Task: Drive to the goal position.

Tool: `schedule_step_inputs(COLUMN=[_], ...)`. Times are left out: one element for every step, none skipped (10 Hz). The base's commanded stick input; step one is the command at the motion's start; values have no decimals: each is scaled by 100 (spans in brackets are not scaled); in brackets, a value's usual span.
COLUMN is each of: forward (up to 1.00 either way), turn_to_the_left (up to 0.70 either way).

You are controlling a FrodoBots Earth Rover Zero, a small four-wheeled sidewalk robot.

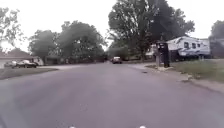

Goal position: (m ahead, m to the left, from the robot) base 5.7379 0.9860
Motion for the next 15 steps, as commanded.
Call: schedule_step_inputs(forward=[100,100,100,100,100,100,100,100,100,100,100,100,100,100,100], turn_to_the_left=[21,15,10,4,0,0,0,0,0,0,0,0,0,-12,-38])
